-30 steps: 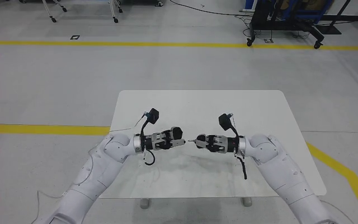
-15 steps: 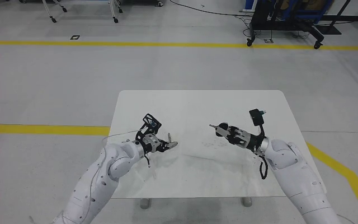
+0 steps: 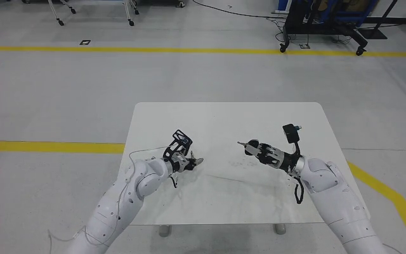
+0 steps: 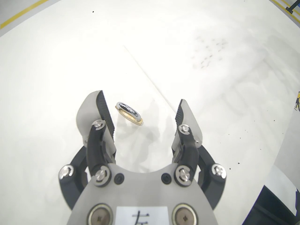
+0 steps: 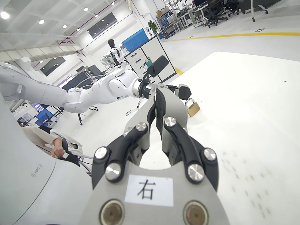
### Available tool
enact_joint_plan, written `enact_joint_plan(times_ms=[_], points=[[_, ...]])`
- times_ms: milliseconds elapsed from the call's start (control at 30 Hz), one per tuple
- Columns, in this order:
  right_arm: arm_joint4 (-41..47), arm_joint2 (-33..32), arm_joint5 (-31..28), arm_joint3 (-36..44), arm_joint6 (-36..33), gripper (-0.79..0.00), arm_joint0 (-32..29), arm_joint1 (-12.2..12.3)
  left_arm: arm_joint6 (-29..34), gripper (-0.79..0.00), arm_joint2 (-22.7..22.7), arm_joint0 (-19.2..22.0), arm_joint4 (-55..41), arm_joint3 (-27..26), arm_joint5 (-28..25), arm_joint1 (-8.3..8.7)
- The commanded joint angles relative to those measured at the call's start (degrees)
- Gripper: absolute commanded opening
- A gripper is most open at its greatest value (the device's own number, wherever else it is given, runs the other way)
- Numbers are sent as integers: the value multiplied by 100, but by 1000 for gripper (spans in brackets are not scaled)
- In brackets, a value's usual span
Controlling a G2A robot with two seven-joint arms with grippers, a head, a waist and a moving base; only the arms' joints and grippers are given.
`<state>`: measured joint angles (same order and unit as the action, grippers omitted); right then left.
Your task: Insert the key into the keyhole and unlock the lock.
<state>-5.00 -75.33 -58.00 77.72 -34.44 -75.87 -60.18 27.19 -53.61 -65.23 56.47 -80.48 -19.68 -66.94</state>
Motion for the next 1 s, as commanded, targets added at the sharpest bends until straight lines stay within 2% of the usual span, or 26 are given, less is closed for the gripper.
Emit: enact_joint_plan(times_ms=[0,167,433,567,667,967], points=[[0,0,0,0,0,-785,0,0,24,-514,3,11,3,53,40,-8],[0,0,0,0,0,-785,0,0,75,-576,22,61,-12,170,57,-32],[0,0,0,0,0,-785,0,0,93,-619,40,107,-16,274,83,-64],[0,0,0,0,0,-785,0,0,94,-677,54,130,-7,315,81,-81],[0,0,0,0,0,-785,0,0,22,-779,69,156,-14,381,43,-97],[0,0,0,0,0,-785,0,0,-90,-785,78,260,-4,635,-27,-136]])
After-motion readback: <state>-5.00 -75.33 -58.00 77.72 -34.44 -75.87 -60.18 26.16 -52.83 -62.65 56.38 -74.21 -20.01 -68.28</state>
